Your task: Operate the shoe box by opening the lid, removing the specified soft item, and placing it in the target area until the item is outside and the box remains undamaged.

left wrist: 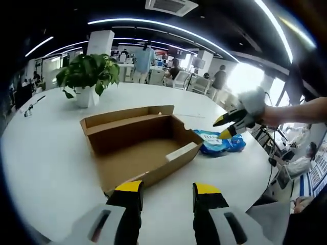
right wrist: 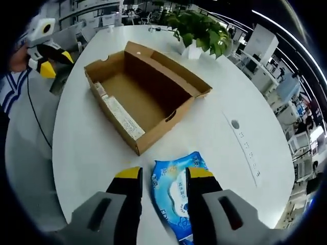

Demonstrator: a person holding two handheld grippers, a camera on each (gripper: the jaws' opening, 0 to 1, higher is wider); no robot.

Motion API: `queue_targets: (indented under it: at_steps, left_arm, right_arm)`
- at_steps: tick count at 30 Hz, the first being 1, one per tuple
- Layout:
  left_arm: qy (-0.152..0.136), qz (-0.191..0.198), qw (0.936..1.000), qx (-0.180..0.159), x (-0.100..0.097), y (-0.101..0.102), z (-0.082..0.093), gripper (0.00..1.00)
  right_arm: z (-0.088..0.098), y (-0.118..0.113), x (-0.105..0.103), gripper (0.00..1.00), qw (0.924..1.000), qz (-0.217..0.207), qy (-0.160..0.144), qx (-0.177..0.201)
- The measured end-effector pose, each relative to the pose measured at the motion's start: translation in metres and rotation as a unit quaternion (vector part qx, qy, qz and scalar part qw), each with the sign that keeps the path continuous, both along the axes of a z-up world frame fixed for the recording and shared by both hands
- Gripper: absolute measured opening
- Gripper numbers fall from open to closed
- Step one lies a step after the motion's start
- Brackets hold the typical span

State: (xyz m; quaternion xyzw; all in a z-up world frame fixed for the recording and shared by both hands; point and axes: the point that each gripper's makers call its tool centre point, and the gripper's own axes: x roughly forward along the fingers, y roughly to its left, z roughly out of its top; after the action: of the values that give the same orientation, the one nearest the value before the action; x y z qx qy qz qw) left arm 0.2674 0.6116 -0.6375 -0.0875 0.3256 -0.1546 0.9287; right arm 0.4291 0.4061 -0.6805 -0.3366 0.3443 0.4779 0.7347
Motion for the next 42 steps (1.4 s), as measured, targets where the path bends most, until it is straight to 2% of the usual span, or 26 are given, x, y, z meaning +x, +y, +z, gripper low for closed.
queue_targets:
  at_steps: [4, 10, 19, 27, 35, 39, 40, 42]
  left_arm:
    - [0.002, 0.011, 0.9999, -0.004, -0.003, 0.008, -0.003, 0.39]
    - [0.004, 0.016, 0.9998, -0.01, -0.002, 0.012, -0.007, 0.39]
    - [0.001, 0.016, 0.9997, -0.017, 0.01, 0.013, -0.009, 0.39]
    - [0.006, 0.01, 0.9996, -0.026, 0.015, 0.004, -0.015, 0.39]
    - [0.007, 0.009, 0.9995, -0.029, 0.018, 0.006, -0.017, 0.39]
    - [0.008, 0.014, 0.9994, -0.03, 0.017, 0.01, -0.018, 0.38]
    - [0.008, 0.016, 0.9994, -0.03, 0.016, 0.011, -0.017, 0.38]
    - [0.007, 0.018, 0.9993, -0.03, 0.015, 0.012, -0.017, 0.38]
  right_arm:
    - [0.001, 0.025, -0.004, 0.3, 0.9998, 0.015, 0.005, 0.008]
    - [0.0, 0.049, -0.008, 0.3, 0.9994, 0.031, 0.009, 0.01]
    - [0.001, 0.067, -0.006, 0.3, 0.9989, 0.043, 0.015, 0.011]
    - [-0.003, 0.08, -0.006, 0.32, 0.998, 0.058, 0.022, 0.007]
    - [-0.016, 0.099, -0.011, 0.38, 0.9926, 0.109, 0.052, -0.009]
    - [-0.027, 0.106, -0.018, 0.49, 0.9866, 0.137, 0.084, -0.027]
    - [-0.027, 0.11, -0.015, 0.47, 0.9867, 0.14, 0.078, -0.025]
    - [-0.03, 0.113, -0.016, 0.49, 0.9837, 0.155, 0.086, -0.034]
